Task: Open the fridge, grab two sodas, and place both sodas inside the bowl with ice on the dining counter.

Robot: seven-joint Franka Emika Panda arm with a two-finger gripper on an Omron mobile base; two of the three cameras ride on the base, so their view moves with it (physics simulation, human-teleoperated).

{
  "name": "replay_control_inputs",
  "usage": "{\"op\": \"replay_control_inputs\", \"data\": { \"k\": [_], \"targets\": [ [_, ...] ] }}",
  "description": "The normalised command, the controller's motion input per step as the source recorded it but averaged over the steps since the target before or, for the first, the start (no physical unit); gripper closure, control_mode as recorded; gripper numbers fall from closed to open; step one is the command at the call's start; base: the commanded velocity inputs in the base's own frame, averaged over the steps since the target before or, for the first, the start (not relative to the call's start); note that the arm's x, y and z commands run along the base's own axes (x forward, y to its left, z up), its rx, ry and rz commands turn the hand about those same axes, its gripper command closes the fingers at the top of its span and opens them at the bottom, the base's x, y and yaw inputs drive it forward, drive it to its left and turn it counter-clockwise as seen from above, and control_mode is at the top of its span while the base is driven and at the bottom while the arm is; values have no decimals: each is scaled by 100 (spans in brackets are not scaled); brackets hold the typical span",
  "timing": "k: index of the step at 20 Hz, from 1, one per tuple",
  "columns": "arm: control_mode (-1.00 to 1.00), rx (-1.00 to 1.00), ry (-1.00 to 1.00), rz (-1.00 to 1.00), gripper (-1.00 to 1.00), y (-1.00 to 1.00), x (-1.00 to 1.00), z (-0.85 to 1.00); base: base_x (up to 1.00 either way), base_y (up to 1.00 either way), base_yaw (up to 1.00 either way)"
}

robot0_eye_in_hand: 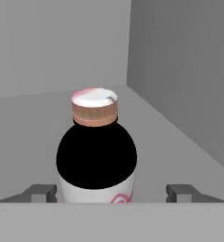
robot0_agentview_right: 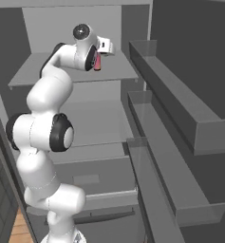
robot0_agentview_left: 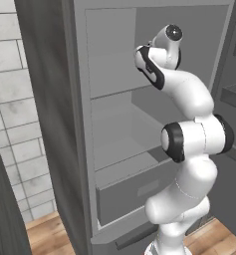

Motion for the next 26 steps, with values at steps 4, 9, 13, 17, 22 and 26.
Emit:
{"op": "replay_control_inputs", "data": {
  "k": [4,9,13,17,22,26],
  "targets": [
    [-100,-1,3,0,100,2,13,-8,0,0,0],
    [-100,-3,5,0,100,1,1,-10,0,0,0],
    [-100,-7,3,0,100,9,0,-15,0,0,0],
    [-100,-1,0,0,100,0,0,-8,0,0,0],
    [-100,0,0,0,100,0,-3,-3,0,0,0],
    [-100,-1,-6,0,100,0,-32,-3,0,0,0]
  ]
}}
